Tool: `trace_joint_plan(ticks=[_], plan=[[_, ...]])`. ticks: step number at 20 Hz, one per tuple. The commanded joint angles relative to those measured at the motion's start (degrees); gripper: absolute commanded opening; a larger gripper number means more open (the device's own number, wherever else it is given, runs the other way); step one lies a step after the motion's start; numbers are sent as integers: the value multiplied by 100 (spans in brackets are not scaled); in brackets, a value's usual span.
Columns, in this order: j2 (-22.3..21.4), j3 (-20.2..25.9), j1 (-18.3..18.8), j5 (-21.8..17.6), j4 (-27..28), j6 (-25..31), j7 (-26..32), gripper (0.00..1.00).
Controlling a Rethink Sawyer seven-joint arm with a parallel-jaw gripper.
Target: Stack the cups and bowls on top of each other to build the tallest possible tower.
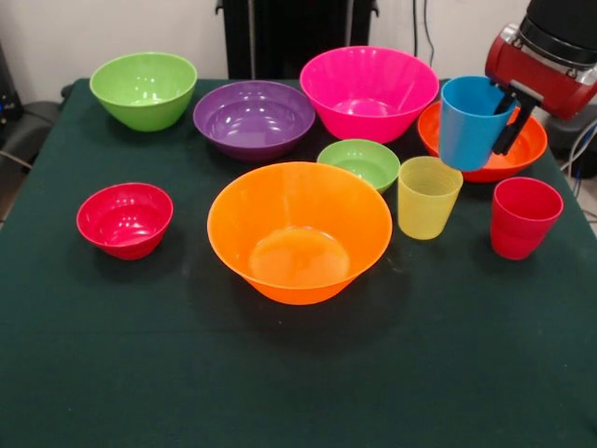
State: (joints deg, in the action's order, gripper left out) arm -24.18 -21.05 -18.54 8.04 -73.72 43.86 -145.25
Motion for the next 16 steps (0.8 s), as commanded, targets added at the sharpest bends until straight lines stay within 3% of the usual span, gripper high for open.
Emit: trace_joint_plan(ticks=[1, 16], plan=[[356, 306, 104, 56, -523, -608, -985, 0], [390, 274, 126, 84, -636, -937, -966, 0]])
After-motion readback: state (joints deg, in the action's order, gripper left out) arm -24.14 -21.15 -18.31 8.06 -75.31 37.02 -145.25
